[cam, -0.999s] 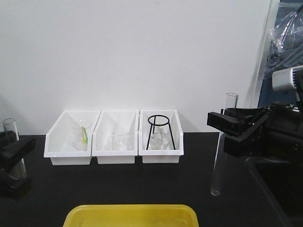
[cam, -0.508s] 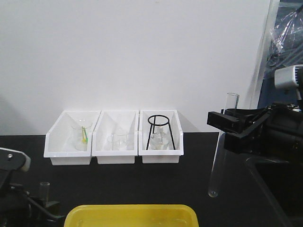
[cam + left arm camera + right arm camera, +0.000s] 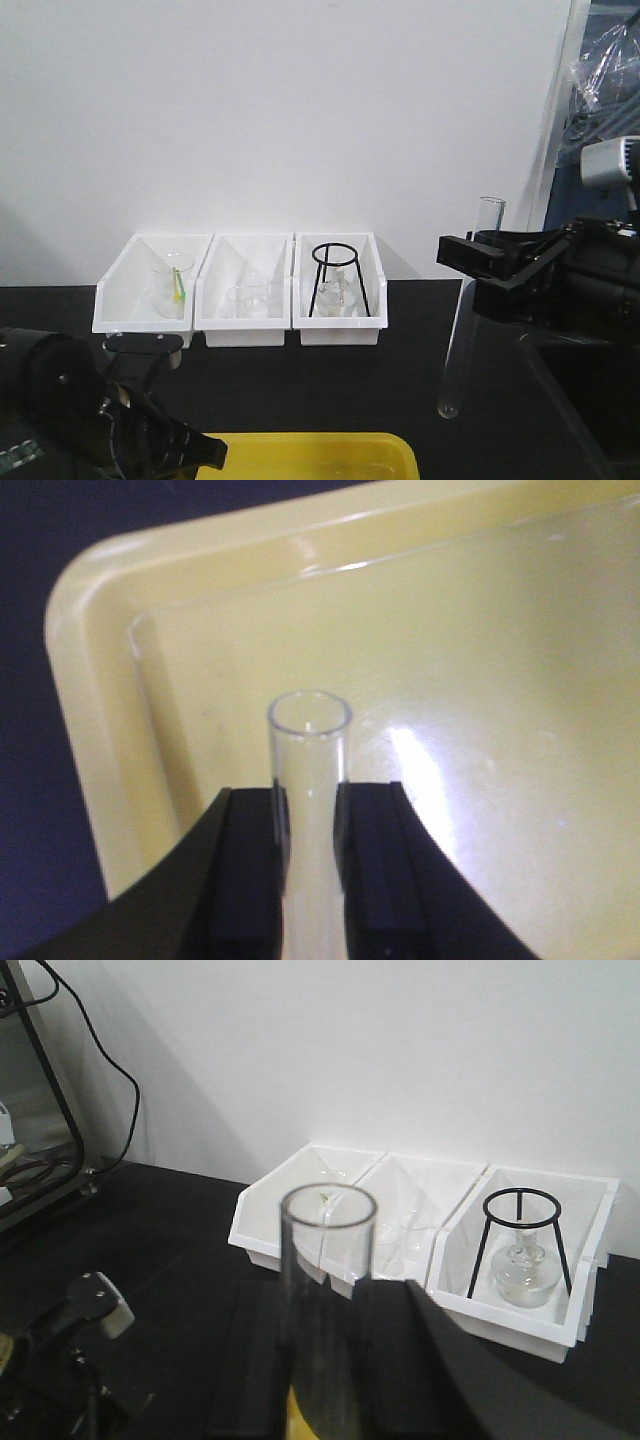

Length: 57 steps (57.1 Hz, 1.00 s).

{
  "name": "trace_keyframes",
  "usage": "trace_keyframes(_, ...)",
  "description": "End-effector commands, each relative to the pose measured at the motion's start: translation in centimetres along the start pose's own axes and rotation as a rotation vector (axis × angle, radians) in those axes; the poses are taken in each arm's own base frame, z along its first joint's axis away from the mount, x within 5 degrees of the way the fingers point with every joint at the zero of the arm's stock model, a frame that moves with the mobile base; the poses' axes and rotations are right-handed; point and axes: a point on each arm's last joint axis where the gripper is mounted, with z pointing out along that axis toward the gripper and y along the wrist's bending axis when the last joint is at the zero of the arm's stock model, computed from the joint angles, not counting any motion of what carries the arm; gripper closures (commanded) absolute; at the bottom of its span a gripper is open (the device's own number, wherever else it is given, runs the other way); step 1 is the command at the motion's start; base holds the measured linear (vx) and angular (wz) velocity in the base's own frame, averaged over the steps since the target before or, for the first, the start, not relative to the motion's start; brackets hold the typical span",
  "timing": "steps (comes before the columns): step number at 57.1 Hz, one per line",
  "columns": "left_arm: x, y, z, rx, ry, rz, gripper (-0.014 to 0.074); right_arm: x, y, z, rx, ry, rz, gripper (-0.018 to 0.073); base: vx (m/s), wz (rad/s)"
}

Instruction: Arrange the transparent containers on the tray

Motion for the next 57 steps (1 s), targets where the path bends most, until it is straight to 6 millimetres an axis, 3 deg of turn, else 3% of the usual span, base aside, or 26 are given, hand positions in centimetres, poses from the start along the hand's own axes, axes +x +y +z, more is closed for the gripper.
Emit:
trace_keyframes(1, -1.3, -0.6, -0.2, 0.023, -0.047, -0.042, 0.0597, -1.3, 0.3, -0.8, 0.017, -0.044, -0.038, 0.0571, 0.00, 0.00)
trace_keyframes(12, -0.9, -0.1, 3.0, -0.002, 0.031, -0.060, 0.0594, -1.3, 0.3, -0.8, 0.017, -0.044, -0.038, 0.0571, 0.00, 0.00)
trace_keyframes(21, -0.9, 0.1, 4.4, -0.011, 0.045, -0.090, 0.0568, -1.3, 0.3, -0.8, 0.016, -0.043, -0.038, 0.0571, 0.00, 0.00)
trace_keyframes(29, -1.0, 0.2, 4.6, -0.024, 0.031, -0.072, 0.0494, -1.3, 0.3, -0.8, 0.016, -0.043, -0.038, 0.0571, 0.00, 0.00)
trace_keyframes(47, -1.1, 0.5, 4.6, -0.055, 0.023, -0.050, 0.0223, -1.3, 0.3, -0.8, 0.015, -0.043, -0.038, 0.0571, 0.00, 0.00)
trace_keyframes(57, -1.1, 0.6, 4.6, -0.060, 0.027, -0.044, 0.0165, -1.3, 0.3, -0.8, 0.015, -0.043, -0.038, 0.0571, 0.00, 0.00)
